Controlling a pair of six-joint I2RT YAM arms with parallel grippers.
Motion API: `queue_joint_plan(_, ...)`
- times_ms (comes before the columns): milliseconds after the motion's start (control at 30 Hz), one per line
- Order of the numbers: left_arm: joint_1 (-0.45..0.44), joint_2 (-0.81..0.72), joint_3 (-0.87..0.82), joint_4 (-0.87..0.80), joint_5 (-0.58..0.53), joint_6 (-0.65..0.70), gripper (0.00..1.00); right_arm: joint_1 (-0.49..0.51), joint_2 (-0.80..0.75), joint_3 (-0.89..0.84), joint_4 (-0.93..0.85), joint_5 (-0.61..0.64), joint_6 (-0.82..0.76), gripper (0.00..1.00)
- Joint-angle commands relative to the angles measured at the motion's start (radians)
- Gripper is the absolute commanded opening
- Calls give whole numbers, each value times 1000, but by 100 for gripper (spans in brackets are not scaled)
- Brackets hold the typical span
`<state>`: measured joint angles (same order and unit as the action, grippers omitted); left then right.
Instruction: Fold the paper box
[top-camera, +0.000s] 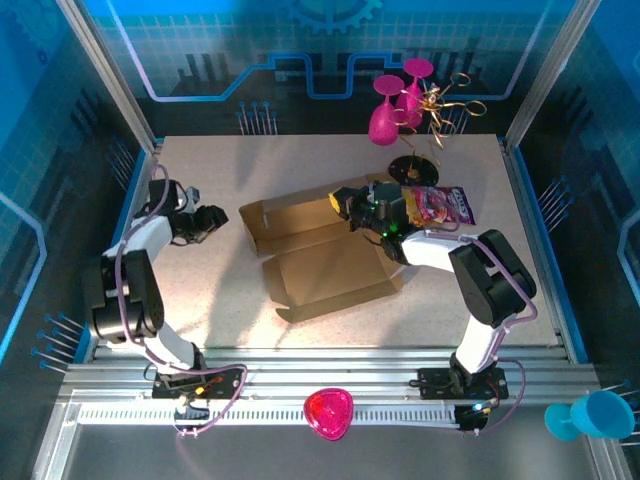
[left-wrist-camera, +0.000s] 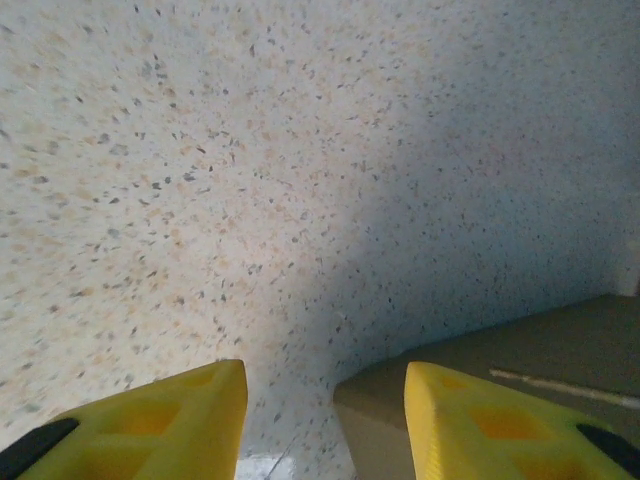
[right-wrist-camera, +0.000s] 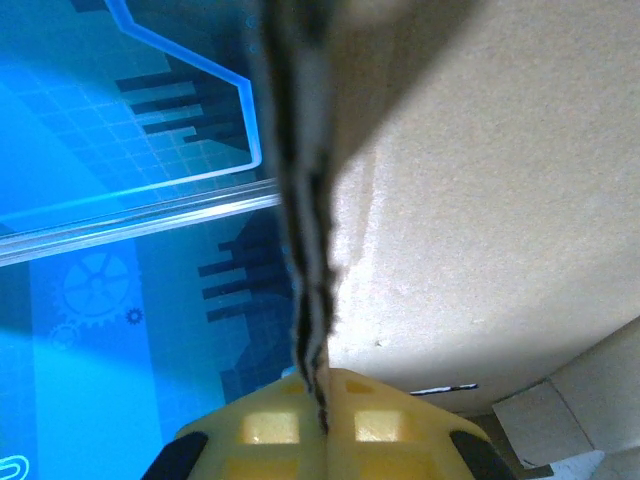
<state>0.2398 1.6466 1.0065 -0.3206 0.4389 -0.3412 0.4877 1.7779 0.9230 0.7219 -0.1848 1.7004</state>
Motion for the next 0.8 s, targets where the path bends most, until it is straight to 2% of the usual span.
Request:
queue_joint_plan(0,-34,41,57,-34,77,-70,46,3,23,19,6,-7,-1,0)
queue_joint_plan(200,-102,97,72,-20,103,-78,46,8,28,9,33,10,2,0)
queue_joint_plan(767,-159,-55,-96,102,121,-150,45,8,75,23,100,28,21,0)
